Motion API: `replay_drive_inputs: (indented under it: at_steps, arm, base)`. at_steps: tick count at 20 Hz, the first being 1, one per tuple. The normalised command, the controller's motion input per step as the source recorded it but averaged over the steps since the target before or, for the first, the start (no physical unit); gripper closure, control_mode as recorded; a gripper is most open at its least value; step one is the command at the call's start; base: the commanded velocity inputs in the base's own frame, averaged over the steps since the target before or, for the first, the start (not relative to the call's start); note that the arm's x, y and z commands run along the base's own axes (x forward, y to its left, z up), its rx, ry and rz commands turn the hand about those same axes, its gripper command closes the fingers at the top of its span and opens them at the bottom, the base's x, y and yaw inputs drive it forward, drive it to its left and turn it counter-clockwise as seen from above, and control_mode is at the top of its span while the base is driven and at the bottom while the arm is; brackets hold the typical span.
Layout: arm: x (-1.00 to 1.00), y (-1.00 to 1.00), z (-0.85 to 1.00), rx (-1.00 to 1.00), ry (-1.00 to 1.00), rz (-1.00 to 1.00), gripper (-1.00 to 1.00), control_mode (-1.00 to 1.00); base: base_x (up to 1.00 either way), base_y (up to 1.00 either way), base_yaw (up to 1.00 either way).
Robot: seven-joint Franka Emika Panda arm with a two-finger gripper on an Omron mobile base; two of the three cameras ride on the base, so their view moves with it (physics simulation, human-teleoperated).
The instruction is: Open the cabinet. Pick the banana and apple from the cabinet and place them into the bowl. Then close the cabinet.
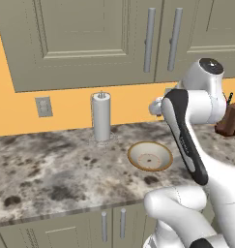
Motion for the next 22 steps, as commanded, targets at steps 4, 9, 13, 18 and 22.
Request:
replay_drive_inputs:
  at_steps: [4,9,13,18,22]
  arm:
    - [-0.57,0.00,0.68,0.00,-0.59,0.00,-1.00,-1.00]
    - [-0.55,0.00,0.67,0.01,-0.55,0.00,-1.00,-1.00]
    - [-0.51,0.00,0.59,0.10,-0.50,0.00,-1.00,-1.00]
    - [-0.44,0.00,0.60,0.05,-0.47,0.00,-1.00,-1.00]
    - [-0.37,0.00,0.43,0.04,-0.42,0.00,-1.00,-1.00]
  base:
    - [0.00,0.00,0.00]
    - [0.00,0.00,0.00]
    - [0.00,0.00,0.00]
    - [0.00,0.00,0.00]
    - [0.00,0.00,0.00]
